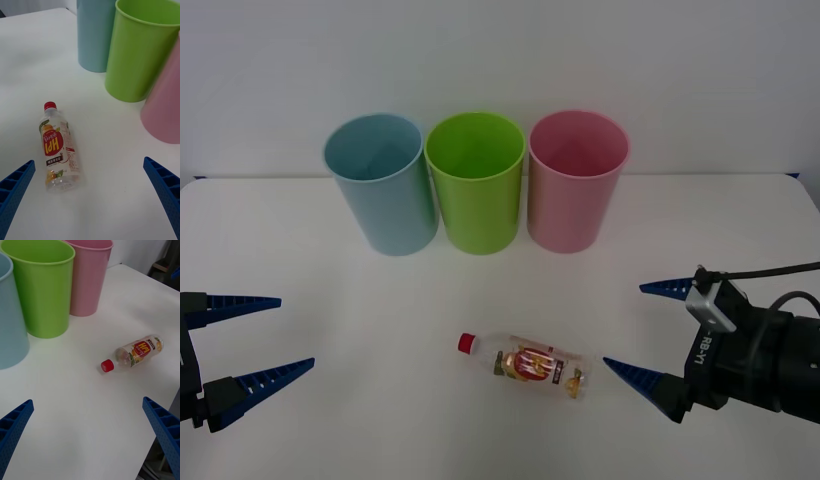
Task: Put cans in the blue bin and PET bottles in the pink bin and trash in the green bin.
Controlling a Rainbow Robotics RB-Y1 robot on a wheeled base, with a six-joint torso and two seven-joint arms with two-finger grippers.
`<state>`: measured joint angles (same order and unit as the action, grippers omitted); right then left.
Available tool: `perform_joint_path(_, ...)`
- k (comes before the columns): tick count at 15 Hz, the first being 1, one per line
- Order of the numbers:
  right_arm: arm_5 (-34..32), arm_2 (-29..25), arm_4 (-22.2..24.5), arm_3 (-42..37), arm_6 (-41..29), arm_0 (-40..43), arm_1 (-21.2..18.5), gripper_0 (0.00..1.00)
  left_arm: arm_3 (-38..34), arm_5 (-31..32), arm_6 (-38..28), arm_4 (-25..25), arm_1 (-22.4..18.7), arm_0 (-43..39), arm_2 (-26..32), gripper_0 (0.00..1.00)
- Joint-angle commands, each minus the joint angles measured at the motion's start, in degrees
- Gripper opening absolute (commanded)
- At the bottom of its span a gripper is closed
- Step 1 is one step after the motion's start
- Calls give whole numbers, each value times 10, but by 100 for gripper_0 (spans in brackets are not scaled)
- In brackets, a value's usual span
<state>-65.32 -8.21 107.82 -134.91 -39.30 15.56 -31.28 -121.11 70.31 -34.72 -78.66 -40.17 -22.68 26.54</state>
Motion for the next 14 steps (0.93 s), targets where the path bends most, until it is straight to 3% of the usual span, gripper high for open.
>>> perform_joint_path(1,-10,65,109,0,-23,-54,7,100,0,0,0,0,0,0,0,100)
perform_joint_path(3,-45,93,168,0,-45,-77,22,100,0,0,0,0,0,0,0,100)
perform_joint_path(8,-79,141,261,0,-52,-100,37,100,0,0,0,0,0,0,0,100)
perform_joint_path(14,-111,169,291,5,-70,-96,46,100,0,0,0,0,0,0,0,100)
